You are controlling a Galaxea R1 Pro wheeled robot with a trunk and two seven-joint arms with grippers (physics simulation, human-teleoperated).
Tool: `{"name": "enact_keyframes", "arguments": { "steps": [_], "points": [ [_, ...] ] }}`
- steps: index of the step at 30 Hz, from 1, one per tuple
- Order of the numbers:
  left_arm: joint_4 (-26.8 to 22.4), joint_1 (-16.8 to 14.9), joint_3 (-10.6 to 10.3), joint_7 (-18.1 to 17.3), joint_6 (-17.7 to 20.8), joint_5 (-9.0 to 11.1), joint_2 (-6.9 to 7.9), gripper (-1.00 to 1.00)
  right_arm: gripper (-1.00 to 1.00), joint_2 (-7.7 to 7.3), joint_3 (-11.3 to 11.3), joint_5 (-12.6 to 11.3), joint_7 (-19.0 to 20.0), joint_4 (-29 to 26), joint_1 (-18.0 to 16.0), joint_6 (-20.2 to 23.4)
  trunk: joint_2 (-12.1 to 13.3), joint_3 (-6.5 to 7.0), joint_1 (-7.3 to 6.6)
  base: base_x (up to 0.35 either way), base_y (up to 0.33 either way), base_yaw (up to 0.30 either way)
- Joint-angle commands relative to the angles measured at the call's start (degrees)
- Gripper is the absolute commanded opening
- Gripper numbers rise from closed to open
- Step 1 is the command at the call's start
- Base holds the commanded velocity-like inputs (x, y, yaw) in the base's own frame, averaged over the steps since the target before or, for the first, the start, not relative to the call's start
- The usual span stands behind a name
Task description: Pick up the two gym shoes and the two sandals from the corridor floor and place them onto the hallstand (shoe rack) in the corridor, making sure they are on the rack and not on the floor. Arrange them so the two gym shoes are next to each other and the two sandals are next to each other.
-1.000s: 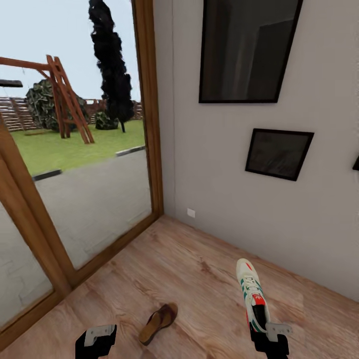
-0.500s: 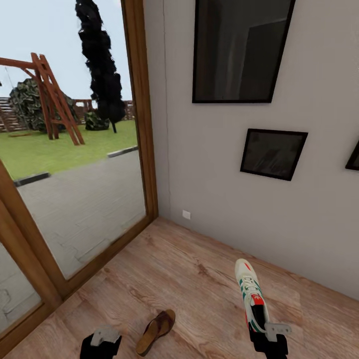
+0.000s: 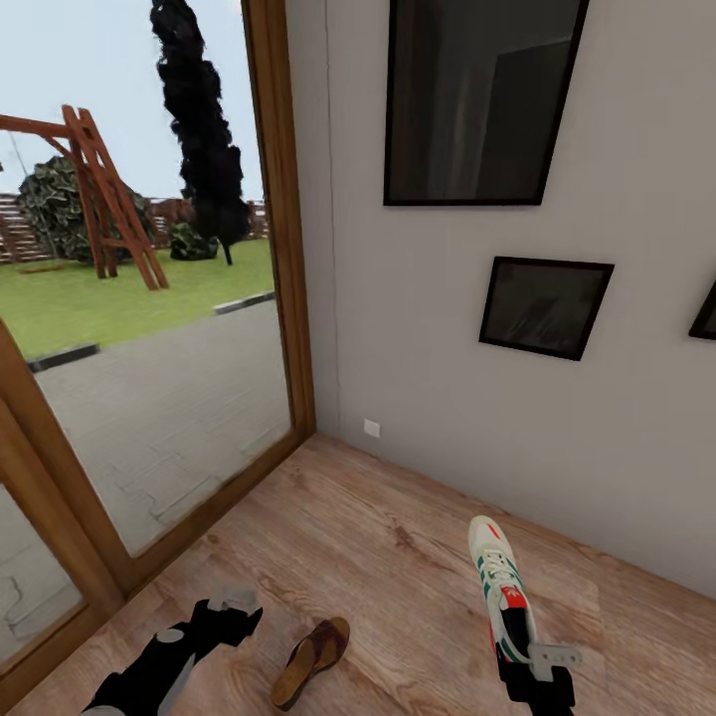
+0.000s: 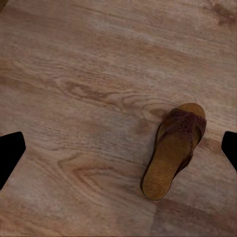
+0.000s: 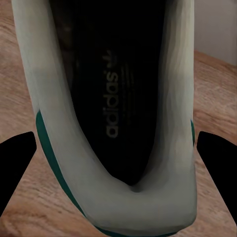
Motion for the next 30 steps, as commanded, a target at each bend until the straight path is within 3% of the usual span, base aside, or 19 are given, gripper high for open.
{"name": "enact_keyframes", "arguments": {
  "steps": [1,10,13,17,18,19,21,22,26,30],
  "points": [
    [-0.1,-0.3,0.4,-0.5,0.1,-0.7,-0.06,1.00,-1.00,-0.03,-0.2,0.6,-0.3,0.1,0.0,-0.2,0.0,-0.06,-0.01,0.000,0.000,0.000],
    [0.2,-0.9,0.3,-0.7,0.4,-4.4,-0.06,1.00,-1.00,-0.27,0.2,0.7,0.3,-0.4,0.0,-0.1,0.0,-0.06,-0.01,0.000,0.000,0.000],
    [0.2,-0.8,0.3,-0.8,0.4,-5.8,-0.10,1.00,-1.00,-0.35,1.5,1.2,3.3,-3.0,-0.1,0.0,0.0,-0.06,-0.01,0.000,0.000,0.000],
    [0.1,-0.9,0.3,-1.4,0.5,-6.9,-0.20,1.00,-1.00,-0.37,4.5,2.5,13.7,-13.4,-0.1,1.9,0.0,-0.06,-0.01,0.000,0.000,0.000],
    [-0.1,-0.9,0.3,-1.7,0.6,-7.1,-0.25,1.00,-1.00,0.01,5.8,3.0,23.3,-24.7,-0.1,11.0,0.0,-0.06,-0.01,0.000,0.000,0.000],
    [-0.1,-1.0,0.3,-1.7,0.7,-7.1,-0.24,1.00,-1.00,0.07,5.9,3.0,24.9,-27.0,-0.1,13.3,0.0,-0.06,-0.01,0.000,0.000,0.000],
    [-0.1,-1.1,0.3,-1.8,0.8,-7.2,-0.16,1.00,-1.00,0.22,6.3,3.1,31.8,-37.7,-0.1,25.3,0.0,-0.06,-0.01,0.000,0.000,0.000],
    [-0.2,-1.2,0.3,-1.8,0.8,-7.2,-0.15,1.00,-1.00,0.28,6.3,3.1,34.0,-41.3,-0.1,29.2,0.0,-0.06,-0.01,0.000,0.000,0.000],
    [-0.2,-1.6,0.3,-1.8,1.0,-7.2,-0.37,1.00,-1.00,0.29,6.4,3.1,38.5,-51.6,-0.1,37.3,-0.4,-0.24,0.21,0.000,0.000,0.000],
    [-0.3,-1.7,0.4,-1.8,1.0,-7.2,-0.75,1.00,-1.00,0.10,6.3,3.1,40.4,-53.7,-0.1,38.3,-2.0,-0.95,1.09,0.000,0.000,0.000]
  ]
}}
